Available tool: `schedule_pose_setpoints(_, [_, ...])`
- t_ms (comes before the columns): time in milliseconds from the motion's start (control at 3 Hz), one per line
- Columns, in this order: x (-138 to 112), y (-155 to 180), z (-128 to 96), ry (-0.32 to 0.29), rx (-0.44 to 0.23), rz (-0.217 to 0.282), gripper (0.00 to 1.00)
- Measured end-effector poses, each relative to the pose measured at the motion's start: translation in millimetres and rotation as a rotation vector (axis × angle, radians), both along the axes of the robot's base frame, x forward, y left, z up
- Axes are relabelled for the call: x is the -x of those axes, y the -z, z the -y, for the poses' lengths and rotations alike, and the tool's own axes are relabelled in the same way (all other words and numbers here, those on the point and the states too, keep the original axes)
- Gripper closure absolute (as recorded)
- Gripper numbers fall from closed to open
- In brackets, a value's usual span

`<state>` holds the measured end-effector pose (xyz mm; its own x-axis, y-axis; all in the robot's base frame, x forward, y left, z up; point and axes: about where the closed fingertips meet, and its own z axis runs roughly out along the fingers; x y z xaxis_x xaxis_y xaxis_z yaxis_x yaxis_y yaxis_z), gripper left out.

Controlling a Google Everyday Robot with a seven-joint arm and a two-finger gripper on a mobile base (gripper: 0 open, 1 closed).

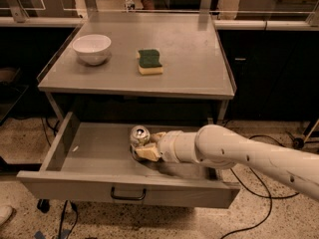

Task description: Pick 7up can from top drawer and place on counter

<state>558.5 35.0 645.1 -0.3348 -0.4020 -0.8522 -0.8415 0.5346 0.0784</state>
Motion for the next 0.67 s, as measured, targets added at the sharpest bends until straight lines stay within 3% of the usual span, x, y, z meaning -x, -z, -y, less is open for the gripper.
schedule_pose_setpoints(333, [0.0, 0.0, 0.0, 0.000, 0.000, 0.000, 0.93])
schedule_pose_setpoints(667, [1.8, -3.7, -1.6, 0.002, -0.006, 0.012, 1.00])
